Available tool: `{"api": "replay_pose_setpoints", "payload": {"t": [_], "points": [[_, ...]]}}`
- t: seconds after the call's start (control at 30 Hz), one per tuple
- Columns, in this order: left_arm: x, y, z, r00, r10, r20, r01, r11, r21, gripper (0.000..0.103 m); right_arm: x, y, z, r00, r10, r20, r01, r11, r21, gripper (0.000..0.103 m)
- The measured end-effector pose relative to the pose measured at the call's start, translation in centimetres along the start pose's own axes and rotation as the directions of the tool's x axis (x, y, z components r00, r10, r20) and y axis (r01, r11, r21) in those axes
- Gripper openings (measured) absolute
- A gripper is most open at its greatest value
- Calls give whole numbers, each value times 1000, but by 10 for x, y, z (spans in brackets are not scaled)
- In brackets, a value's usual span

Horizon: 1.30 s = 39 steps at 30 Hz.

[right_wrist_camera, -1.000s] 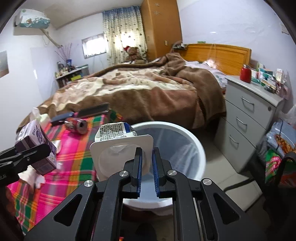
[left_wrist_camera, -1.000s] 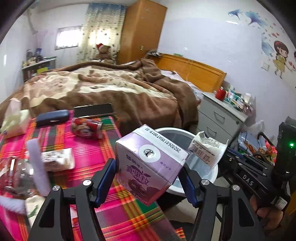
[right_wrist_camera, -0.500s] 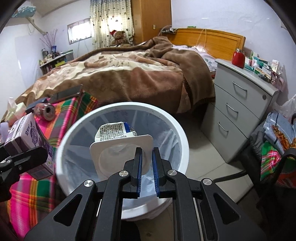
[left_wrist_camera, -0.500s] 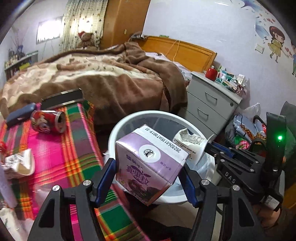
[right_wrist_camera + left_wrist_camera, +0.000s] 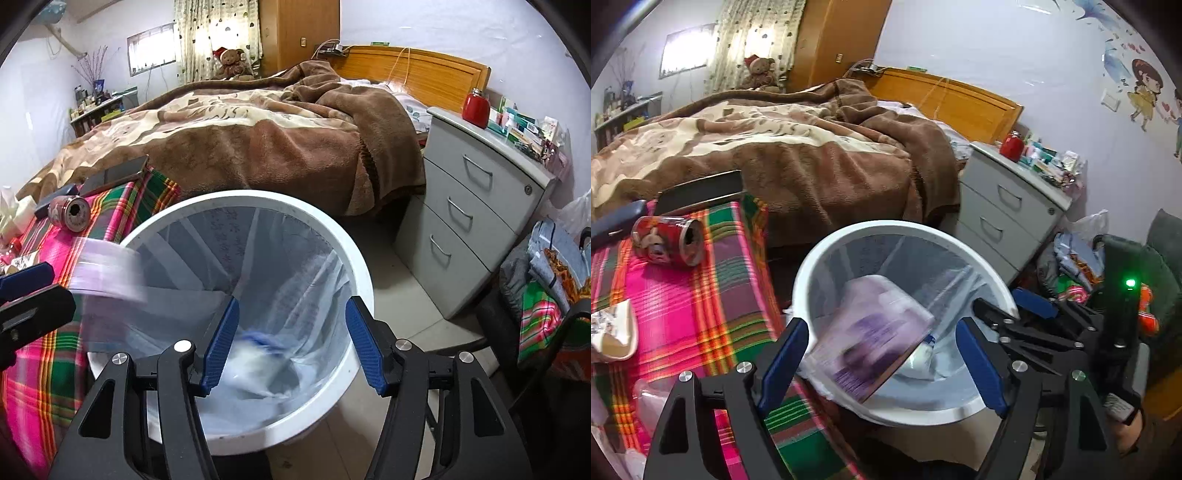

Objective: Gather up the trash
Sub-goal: 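Open the right tool over the bin while the left tool drops the carton in, then move both open tools back over the bed toward the remaining trash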

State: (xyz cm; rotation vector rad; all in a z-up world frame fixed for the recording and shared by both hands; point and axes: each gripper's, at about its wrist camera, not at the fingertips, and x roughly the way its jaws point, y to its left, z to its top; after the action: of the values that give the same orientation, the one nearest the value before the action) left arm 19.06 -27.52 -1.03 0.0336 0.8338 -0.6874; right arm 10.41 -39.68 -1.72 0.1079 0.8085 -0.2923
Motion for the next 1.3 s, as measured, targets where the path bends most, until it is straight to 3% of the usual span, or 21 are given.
{"api": "replay_pose_setpoints", "payload": {"t": [0.37,0.77,1.1,1.3], "points": [[-47,20,-11,997,40,65,-38,999,-30,82,-17,16,5,997,48,58,-50,998,29,62],[-129,73,-51,977,158,141,-143,983,-114,82,-47,72,-1,968,210,135,-206,978,-45,62],[-194,144,-91,934,320,160,-278,930,-243,82,-44,131,-12,939,330,96,-318,940,-123,62],[-216,184,-109,915,375,146,-316,895,-315,82,-42,163,-18,928,366,67,-350,920,-178,62]]}}
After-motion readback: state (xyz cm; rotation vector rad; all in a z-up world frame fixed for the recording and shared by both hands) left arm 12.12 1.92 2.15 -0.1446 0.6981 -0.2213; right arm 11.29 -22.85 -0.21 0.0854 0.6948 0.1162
